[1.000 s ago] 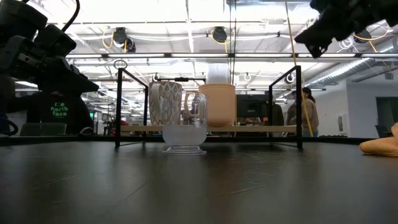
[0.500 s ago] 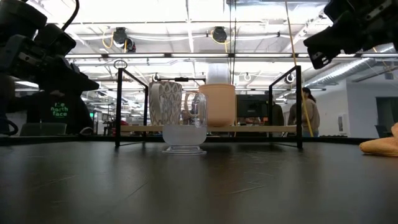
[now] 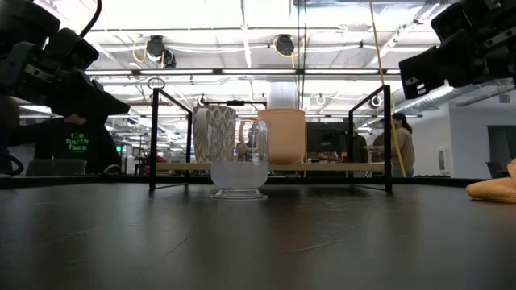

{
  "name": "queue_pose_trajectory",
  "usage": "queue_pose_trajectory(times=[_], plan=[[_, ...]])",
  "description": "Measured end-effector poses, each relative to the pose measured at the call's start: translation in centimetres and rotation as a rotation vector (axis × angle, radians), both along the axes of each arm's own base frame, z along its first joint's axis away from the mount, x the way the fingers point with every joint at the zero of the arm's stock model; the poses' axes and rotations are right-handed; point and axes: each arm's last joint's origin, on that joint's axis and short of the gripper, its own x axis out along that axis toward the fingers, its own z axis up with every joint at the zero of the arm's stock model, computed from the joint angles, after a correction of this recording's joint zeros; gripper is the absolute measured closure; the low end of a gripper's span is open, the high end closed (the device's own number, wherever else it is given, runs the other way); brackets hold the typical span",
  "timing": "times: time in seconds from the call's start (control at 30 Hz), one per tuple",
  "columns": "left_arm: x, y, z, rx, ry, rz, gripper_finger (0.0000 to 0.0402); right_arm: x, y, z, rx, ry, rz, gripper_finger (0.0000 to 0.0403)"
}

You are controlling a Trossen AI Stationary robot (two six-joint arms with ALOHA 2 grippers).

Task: Stack small to large cups/mugs on shelf
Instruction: Put the transparent mug on the shelf

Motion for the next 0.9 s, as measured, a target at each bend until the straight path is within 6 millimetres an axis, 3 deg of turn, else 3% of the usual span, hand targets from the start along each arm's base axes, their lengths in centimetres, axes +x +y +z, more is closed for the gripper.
queue_pose_trajectory(times=[0.23, 0.9], plan=[[0.01, 0.0, 0.05, 0.003, -0.005, -0.001, 0.0401, -0.16, 0.0, -1.02, 0.002, -0.03, 0.0, 0.0403], [0.03, 0.0, 0.09, -0.009, -0.01, 0.002, 0.0401, -0.18, 0.01, -0.83, 0.007, -0.064, 0.0, 0.0403]])
